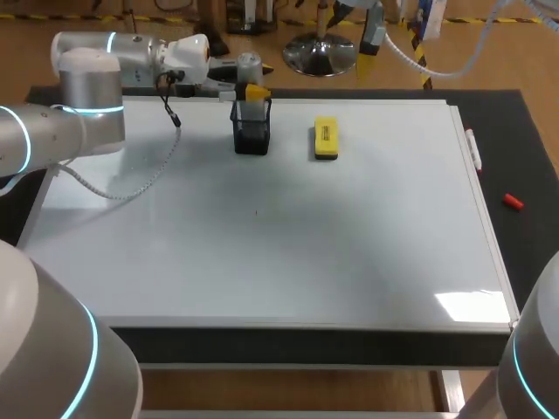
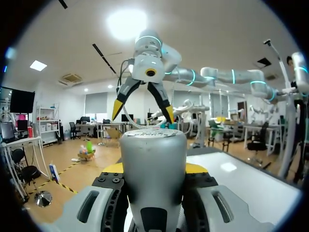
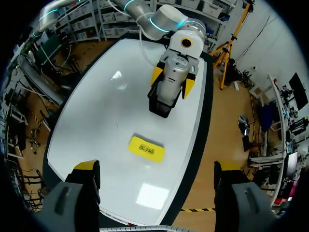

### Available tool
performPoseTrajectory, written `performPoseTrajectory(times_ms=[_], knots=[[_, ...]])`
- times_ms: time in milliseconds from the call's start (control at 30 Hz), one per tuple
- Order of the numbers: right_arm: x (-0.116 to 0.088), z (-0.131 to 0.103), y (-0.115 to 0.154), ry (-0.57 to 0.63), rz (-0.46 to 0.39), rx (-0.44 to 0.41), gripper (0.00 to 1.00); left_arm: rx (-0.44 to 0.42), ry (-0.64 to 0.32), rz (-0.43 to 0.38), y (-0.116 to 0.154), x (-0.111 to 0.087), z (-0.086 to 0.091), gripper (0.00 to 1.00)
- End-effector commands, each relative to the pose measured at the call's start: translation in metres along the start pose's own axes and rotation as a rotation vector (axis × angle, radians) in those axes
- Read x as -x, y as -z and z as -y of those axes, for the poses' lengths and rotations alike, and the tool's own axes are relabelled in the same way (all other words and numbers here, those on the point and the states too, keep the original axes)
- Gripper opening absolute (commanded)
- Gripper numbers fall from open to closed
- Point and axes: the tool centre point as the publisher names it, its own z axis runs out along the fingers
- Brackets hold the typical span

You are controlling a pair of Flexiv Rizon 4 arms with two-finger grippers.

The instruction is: Pick up the inspection probe, press it on each red-marked spot on the whiteboard one by one, put down the probe, pick up the eraser, and wipe off all the red marks.

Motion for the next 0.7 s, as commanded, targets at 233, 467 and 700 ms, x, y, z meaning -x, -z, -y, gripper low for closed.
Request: performPoseTrajectory(times_ms=[233, 467, 700], knots=[[0.0009, 0.0001, 0.0012, 0.001, -0.004, -0.004, 1.00, -0.007, -0.004, -0.009, 0.0007, 0.0058, -0.0130, 0.00], [0.0009, 0.0001, 0.0012, 0.001, -0.004, -0.004, 1.00, -0.003, 0.007, -0.007, 0.0005, 0.0066, -0.0164, 0.00], [0.0009, 0.0001, 0.0012, 0.001, -0.004, -0.004, 1.00, 0.004, -0.003, 0.012, 0.0070, 0.0020, -0.0100, 1.00]])
